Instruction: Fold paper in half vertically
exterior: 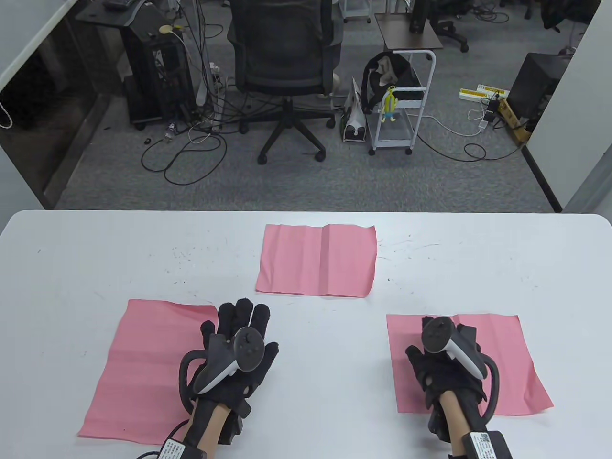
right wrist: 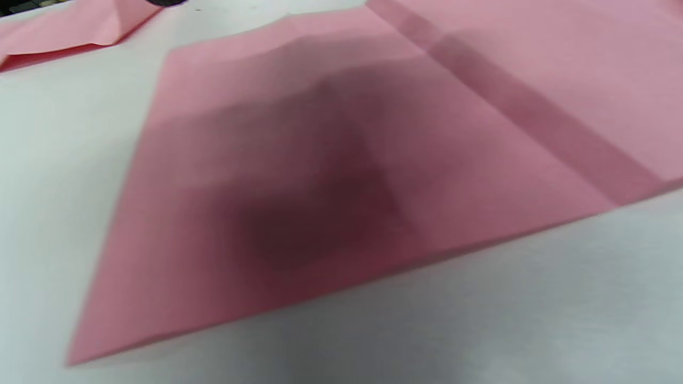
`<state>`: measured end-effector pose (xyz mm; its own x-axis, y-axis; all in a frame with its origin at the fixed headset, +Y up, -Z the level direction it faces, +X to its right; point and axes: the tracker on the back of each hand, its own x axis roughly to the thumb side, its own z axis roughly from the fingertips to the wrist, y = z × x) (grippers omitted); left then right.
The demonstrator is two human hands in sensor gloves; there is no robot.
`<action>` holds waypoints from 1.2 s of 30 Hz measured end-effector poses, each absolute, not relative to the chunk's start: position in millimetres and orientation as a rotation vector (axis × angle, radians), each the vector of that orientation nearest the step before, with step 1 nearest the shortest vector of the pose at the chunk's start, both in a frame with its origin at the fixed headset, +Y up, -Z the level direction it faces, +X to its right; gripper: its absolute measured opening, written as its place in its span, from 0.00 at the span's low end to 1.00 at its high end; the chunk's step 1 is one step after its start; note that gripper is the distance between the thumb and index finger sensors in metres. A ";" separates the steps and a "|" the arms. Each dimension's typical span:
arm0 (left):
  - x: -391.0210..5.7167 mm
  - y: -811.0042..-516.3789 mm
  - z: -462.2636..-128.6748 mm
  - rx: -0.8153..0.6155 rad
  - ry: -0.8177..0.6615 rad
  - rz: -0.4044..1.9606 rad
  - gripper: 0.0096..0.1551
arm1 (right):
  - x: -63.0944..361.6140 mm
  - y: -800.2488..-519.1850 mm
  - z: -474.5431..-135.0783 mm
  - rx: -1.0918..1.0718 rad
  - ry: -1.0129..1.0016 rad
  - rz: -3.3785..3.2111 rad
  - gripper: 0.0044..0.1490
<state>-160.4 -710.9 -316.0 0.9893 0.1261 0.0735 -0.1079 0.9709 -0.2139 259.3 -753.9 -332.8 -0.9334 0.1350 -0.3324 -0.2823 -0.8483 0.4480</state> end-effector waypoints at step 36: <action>-160.6 -716.4 -318.9 -0.265 -0.085 0.114 0.47 | 243.8 -803.3 -318.6 -0.426 0.948 2.658 0.47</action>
<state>-160.6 -716.4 -318.9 0.9899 0.1239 0.0691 -0.1014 0.9587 -0.2658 243.8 -803.3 -318.6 -0.9151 0.1676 -0.3666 -0.3618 -0.7427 0.5635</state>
